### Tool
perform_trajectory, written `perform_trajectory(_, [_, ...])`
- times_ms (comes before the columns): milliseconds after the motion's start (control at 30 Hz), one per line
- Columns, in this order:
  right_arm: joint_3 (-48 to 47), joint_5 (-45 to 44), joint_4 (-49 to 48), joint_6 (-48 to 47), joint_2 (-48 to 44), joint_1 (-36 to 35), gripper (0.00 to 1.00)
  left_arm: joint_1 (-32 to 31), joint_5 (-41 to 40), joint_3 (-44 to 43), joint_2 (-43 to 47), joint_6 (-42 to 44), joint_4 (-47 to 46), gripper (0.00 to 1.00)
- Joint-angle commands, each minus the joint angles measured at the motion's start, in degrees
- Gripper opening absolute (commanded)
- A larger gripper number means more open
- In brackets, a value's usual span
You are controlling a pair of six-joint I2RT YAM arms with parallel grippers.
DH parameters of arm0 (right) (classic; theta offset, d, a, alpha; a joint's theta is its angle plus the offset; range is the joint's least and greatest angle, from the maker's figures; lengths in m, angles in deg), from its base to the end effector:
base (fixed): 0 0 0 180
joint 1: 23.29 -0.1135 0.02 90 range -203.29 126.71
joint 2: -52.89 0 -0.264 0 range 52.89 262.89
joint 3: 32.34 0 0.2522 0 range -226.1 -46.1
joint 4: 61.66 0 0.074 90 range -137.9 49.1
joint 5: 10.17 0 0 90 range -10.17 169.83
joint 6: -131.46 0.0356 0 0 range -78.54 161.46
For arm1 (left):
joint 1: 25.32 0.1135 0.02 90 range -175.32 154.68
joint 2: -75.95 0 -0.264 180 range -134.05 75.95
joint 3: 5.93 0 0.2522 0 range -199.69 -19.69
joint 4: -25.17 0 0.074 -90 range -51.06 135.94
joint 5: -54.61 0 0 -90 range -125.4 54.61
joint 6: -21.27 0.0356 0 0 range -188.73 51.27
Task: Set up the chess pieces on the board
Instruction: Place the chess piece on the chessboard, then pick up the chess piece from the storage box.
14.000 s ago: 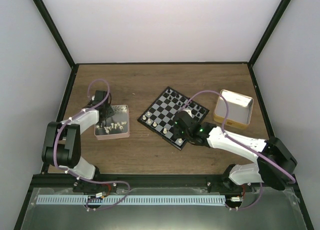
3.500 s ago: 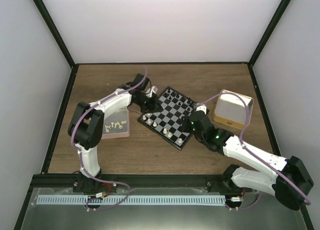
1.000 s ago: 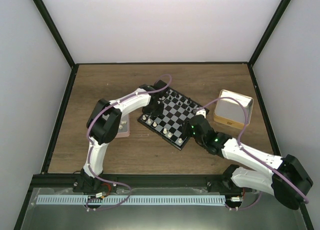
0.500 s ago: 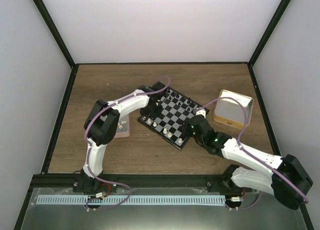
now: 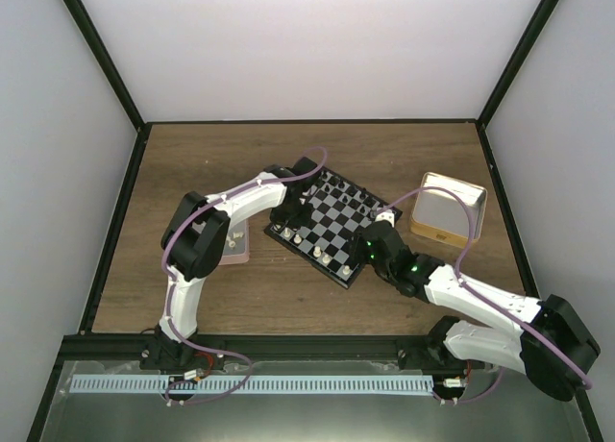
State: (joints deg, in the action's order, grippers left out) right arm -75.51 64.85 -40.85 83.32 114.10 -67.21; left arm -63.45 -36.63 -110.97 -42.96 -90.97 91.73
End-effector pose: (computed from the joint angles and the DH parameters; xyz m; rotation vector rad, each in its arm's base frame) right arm 0.1627 0.1439 0.1988 0.1020 2.2714 0.5205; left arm 0.3235 -0.2530 0.1761 0.4099 2.9565 -0.0977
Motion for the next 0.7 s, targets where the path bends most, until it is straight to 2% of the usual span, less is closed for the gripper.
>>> perform_trajectory(0, [-0.7, -0.7, -0.4, 0.0, -0.6, 0.5, 0.4, 0.0, -1.1, -0.8, 0.3, 0.5, 0.1, 0.1])
perform_trajectory(100, [-0.5, -0.6, -0.5, 0.1, -0.5, 0.5, 0.4, 0.0, -0.9, -1.1, 0.4, 0.6, 0.1, 0.2])
perform_trajectory(333, [-1.0, -0.3, -0.3, 0.1, -0.5, 0.5, 0.41, 0.0, -0.3, -3.2, 2.6, 1.1, 1.2, 0.28])
perform_trajectory(467, [-1.4, 0.0, 0.1, 0.0, -0.6, 0.5, 0.41, 0.4, -3.1, -3.8, 6.0, 0.7, 1.9, 0.33])
perform_trajectory(533, [-1.7, 0.3, 0.3, 0.1, -0.5, 0.4, 0.4, 1.3, -5.4, -2.0, 8.8, -1.2, 0.8, 0.35])
perform_trajectory(667, [-2.1, 1.0, 0.3, 0.1, 0.1, 0.5, 0.4, 4.7, -6.2, 9.0, 17.3, -6.0, -4.8, 0.41])
